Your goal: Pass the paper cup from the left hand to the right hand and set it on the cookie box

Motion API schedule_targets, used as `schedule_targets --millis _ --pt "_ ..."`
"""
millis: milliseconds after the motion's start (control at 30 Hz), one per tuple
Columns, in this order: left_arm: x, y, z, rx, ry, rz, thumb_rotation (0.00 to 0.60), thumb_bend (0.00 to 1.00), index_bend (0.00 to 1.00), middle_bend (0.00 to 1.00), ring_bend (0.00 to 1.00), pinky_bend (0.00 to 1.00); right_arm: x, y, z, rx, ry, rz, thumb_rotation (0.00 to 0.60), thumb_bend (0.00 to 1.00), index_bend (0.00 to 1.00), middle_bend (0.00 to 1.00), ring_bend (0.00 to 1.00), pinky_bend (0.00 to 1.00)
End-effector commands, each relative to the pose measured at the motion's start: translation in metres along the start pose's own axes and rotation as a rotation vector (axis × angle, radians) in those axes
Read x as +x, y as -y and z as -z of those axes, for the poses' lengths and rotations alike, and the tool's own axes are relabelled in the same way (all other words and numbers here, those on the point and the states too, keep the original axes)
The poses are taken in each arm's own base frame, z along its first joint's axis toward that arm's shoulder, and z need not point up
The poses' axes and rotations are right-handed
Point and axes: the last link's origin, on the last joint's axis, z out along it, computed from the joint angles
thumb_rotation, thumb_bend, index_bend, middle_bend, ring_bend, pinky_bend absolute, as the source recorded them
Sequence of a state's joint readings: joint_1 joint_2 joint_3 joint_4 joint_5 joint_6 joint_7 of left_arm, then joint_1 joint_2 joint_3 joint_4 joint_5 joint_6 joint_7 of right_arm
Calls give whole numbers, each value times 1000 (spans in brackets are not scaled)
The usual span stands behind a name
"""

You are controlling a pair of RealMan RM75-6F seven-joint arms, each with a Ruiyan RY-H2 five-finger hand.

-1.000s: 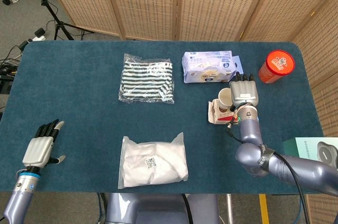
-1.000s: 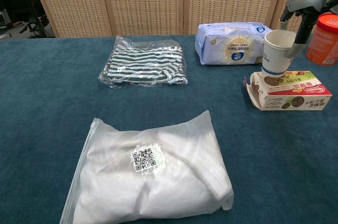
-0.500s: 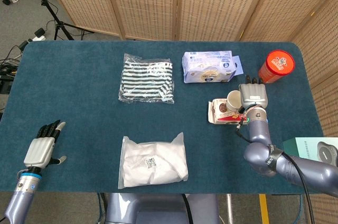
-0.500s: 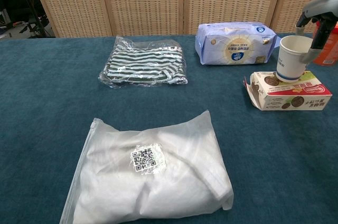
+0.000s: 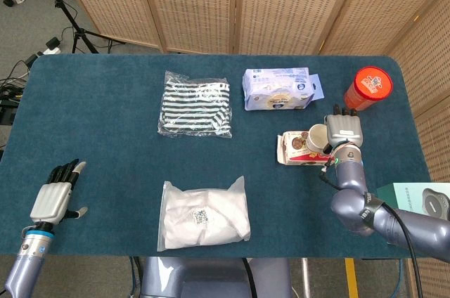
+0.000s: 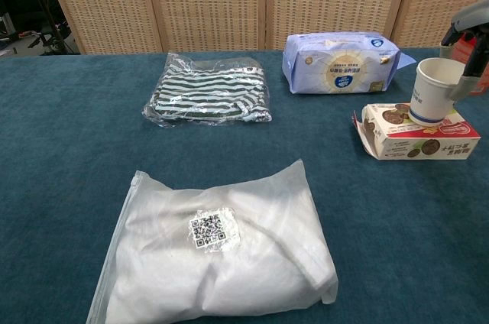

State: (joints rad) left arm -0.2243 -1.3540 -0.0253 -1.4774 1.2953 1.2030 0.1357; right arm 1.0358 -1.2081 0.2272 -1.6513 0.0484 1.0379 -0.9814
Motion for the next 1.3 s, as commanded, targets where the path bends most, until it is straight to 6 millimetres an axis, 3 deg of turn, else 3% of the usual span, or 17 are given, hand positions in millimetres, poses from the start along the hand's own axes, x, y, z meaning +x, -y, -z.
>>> schedule_targets --millis 33,400,500,700,867,1000,1200,1300 --pt "0 0 0 -1 1 -1 600 161 0 0 0 0 -1 -2 1 -1 8 -3 600 156 268 0 0 0" --pt "1 -1 1 -4 -3 -2 600 160 0 0 0 0 1 -10 0 -25 -4 2 600 114 19 0 0 0" --pt "1 -1 1 -2 -6 -1 600 160 0 0 0 0 7 -12 3 -37 -20 25 600 77 0 0 0 0" --pt "6 1 2 3 -28 8 600 158 0 0 0 0 35 -14 45 -47 -137 134 600 53 0 0 0 0" --pt "12 2 5 2 -60 19 600 156 0 0 0 0 34 -23 76 43 -264 68 600 53 0 0 0 0" --pt "22 3 9 5 -121 24 600 156 0 0 0 0 4 -48 94 143 -419 -4 600 68 0 0 0 0" --pt "34 4 16 0 -205 36 600 155 0 0 0 0 -71 -99 104 227 -548 -126 600 105 0 0 0 0" --pt "35 3 18 -9 -230 34 600 155 0 0 0 0 -97 -120 106 249 -572 -166 600 105 0 0 0 0"
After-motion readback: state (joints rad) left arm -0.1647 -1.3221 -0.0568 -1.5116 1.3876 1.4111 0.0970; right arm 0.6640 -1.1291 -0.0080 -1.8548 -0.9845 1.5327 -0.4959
